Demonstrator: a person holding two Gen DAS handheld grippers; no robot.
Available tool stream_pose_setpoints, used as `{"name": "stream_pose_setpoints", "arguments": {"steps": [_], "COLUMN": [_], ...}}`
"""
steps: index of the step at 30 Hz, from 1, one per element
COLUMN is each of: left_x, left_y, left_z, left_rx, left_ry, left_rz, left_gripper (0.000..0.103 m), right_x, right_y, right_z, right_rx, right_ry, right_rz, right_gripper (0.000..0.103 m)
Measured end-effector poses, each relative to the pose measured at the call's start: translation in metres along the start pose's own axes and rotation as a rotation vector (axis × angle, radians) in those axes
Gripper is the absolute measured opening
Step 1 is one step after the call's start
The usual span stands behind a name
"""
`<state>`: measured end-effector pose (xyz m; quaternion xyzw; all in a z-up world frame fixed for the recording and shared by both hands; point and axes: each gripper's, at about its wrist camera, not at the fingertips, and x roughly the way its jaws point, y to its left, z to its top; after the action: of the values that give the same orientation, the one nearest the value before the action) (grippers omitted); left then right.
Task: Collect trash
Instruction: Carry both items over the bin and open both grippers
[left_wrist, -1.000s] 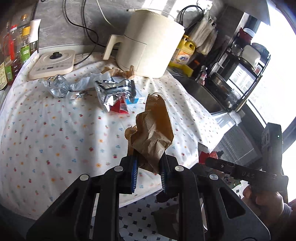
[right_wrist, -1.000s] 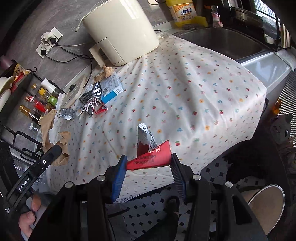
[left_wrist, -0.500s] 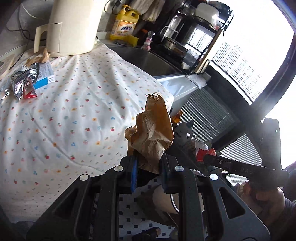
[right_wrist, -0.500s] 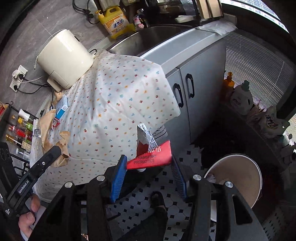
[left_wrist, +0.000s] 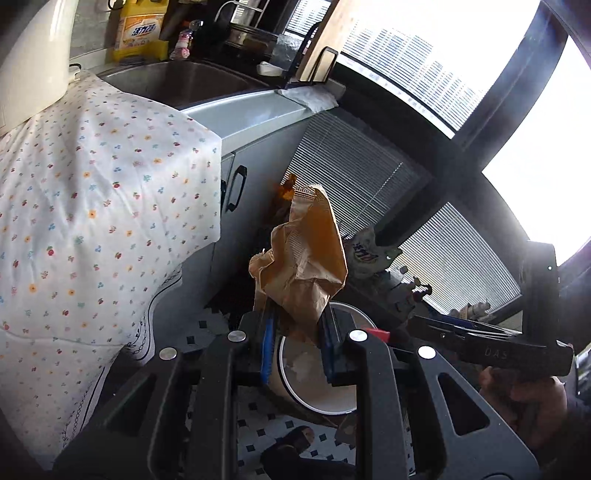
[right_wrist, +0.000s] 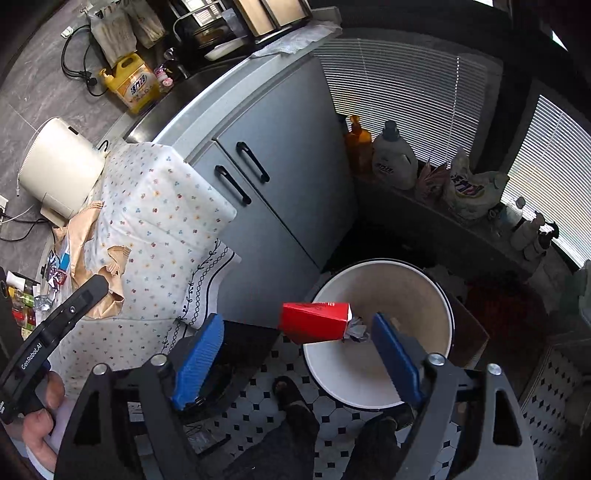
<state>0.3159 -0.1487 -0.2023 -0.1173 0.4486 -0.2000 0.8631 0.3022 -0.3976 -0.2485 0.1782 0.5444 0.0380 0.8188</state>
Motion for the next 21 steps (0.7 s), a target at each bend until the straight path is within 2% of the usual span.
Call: {"name": "stream_pose_setpoints", "arguments": {"steps": [8, 18, 19, 21], "left_x": [0.041, 0.088, 0.092, 0.096], "left_y": [-0.046, -0.1, -0.104, -0.109], "left_z": [-0.011, -0.036, -0.04, -0.044], "left_rx": [0.05, 0.108, 0.108, 0.094], "left_ry": [0.074, 0.168, 0.174, 0.183], "left_rz": [-0.063, -0.156, -0.166, -0.202], "left_gripper": [0.021, 0.021, 0.023, 0.042], "right_x": [-0.016, -0.035, -0.036, -0.039], "right_y": [-0.071, -0.128, -0.133, -0.141], "right_z": [-0.011, -0.03, -0.032, -0.034], "right_rx": [0.109, 0.176, 0.18, 0.188], "right_ry": [-0.008, -0.023, -0.023, -0.024], "right_rz": [-0.075, -0.139, -0.144, -0.152], "right_gripper": [0.087, 0.088, 0.088, 0.088]}}
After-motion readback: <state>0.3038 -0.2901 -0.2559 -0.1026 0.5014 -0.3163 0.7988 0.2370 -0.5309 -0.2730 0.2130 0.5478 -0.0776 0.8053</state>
